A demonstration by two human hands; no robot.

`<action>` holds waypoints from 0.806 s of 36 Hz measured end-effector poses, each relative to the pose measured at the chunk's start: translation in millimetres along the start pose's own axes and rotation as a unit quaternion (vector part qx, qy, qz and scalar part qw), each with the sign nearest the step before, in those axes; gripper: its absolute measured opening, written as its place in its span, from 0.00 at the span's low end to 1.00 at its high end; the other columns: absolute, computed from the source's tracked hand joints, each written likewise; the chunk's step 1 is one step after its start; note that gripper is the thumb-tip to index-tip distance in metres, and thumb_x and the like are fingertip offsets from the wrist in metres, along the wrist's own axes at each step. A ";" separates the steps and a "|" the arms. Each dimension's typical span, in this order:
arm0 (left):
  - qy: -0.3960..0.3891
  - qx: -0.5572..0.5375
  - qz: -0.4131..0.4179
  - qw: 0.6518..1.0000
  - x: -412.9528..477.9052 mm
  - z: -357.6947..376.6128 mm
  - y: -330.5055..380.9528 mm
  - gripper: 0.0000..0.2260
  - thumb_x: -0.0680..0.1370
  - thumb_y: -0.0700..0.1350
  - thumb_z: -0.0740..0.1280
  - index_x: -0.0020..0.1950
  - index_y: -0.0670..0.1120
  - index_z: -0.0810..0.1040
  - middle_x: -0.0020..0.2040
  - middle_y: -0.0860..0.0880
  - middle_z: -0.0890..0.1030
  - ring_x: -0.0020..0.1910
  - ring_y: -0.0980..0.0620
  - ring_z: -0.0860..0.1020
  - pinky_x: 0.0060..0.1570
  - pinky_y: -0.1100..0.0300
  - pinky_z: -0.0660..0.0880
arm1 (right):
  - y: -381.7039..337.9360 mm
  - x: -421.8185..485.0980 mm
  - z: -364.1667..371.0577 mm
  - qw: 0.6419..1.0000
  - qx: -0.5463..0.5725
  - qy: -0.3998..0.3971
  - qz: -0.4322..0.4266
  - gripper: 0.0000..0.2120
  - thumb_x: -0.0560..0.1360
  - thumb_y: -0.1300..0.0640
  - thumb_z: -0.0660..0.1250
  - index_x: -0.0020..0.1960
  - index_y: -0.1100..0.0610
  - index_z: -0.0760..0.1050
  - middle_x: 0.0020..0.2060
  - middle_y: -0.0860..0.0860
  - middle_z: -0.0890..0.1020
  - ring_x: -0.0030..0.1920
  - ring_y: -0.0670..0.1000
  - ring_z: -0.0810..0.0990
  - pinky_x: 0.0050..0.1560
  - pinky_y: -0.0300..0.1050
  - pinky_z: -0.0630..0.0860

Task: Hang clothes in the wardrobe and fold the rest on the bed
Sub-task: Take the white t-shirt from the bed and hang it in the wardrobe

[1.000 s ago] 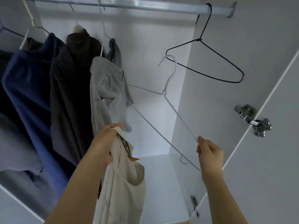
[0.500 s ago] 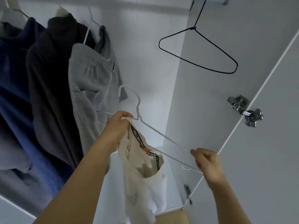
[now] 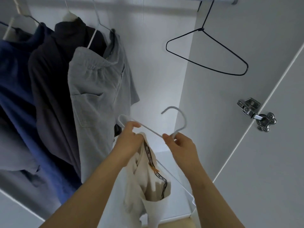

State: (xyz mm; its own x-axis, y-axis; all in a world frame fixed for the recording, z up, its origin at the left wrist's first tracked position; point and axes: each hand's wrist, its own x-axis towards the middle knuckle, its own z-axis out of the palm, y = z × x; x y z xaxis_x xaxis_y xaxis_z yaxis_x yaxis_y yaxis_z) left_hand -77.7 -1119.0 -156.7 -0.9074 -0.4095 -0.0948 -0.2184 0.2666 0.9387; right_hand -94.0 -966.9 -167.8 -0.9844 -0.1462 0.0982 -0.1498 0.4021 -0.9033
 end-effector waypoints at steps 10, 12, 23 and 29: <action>0.126 -0.061 -0.107 0.984 19.6 -65.5 -13.7 0.04 0.76 0.37 0.58 0.44 0.42 0.71 0.39 0.43 0.71 0.40 0.46 0.71 0.42 0.55 0.68 | 33.0 -3.0 -31.8 0.980 0.118 0.140 0.076 0.21 0.78 0.57 0.62 0.28 0.56 0.60 0.21 0.47 0.61 0.25 0.47 0.59 0.31 0.43 0.56; 0.132 -0.088 -0.133 0.978 23.1 -72.9 -16.7 0.07 0.75 0.36 0.58 0.48 0.39 0.74 0.40 0.41 0.73 0.41 0.45 0.72 0.42 0.54 0.68 | 31.2 -3.8 -34.4 0.981 0.127 0.123 0.075 0.21 0.77 0.58 0.63 0.29 0.54 0.57 0.20 0.46 0.58 0.23 0.45 0.56 0.32 0.43 0.54; 0.205 -0.048 -0.095 0.973 20.2 -82.2 -22.8 0.08 0.77 0.38 0.58 0.37 0.41 0.68 0.33 0.44 0.69 0.30 0.47 0.67 0.32 0.58 0.64 | 21.0 -13.8 -23.8 0.997 0.051 0.043 0.048 0.23 0.76 0.59 0.64 0.28 0.54 0.56 0.22 0.48 0.57 0.25 0.47 0.56 0.27 0.40 0.53; 0.203 0.132 0.013 0.970 -1.1 -74.1 -13.3 0.08 0.78 0.40 0.58 0.39 0.48 0.66 0.38 0.46 0.74 0.35 0.48 0.73 0.32 0.57 0.68 | 13.2 -16.3 -12.3 0.999 0.020 -0.002 0.035 0.25 0.77 0.58 0.64 0.26 0.53 0.55 0.20 0.46 0.57 0.24 0.46 0.56 0.29 0.41 0.54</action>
State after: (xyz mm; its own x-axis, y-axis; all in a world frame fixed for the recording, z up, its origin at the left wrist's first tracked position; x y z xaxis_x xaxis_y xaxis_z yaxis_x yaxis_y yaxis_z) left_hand -47.3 -1186.8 -144.6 -0.7097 -0.6948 0.1166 -0.3305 0.4744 0.8159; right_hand -81.1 -948.1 -176.2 -0.9920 -0.1217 0.0321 -0.0759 0.3754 -0.9238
